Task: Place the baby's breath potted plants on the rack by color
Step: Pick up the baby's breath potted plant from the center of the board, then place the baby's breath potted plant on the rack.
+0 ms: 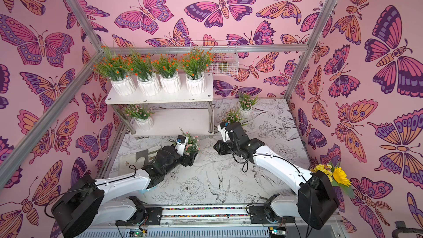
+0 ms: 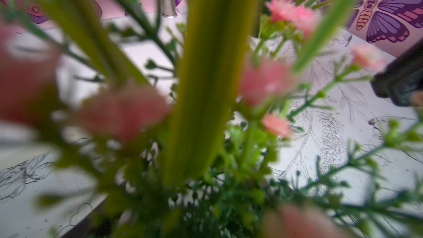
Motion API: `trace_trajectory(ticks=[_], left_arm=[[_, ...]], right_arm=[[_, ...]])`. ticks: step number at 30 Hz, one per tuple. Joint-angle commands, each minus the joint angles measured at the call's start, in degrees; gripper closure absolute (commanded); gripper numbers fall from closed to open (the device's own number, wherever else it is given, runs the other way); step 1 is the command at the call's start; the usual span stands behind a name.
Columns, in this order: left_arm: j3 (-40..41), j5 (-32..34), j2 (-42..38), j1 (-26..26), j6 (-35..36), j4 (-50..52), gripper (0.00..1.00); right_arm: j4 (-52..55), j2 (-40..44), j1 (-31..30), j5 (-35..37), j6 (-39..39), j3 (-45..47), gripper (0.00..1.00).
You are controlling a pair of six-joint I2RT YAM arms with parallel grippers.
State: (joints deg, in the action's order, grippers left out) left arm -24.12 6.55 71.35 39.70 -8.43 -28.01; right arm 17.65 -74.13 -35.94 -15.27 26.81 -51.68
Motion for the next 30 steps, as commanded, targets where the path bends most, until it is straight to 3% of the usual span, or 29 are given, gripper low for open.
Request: trace_trajectory(ticks=[1,10,19,30], left_arm=[[-3.0,7.5,-2.3,-0.2,0.0,0.7,0.6],[-8.7,16.4,-2.7,-3.0,2.3,5.6,0.61],[-11.0,15.7,1.0,-11.9,3.4,0.7,0.64],[-17.3,12.6,12.2,-21.5,1.2,-2.1,0.67]], right_arm=[[1.8,2.1,0.4,2.2,0.3,1.0,0.79],[2.4,3.2,0.5,2.2,0.2,1.6,0.79],[3.9,5.1,0.5,3.0,-0.2,1.7,0.79],[5.5,7.0,0.6,3.7,-0.5,1.5,0.79]])
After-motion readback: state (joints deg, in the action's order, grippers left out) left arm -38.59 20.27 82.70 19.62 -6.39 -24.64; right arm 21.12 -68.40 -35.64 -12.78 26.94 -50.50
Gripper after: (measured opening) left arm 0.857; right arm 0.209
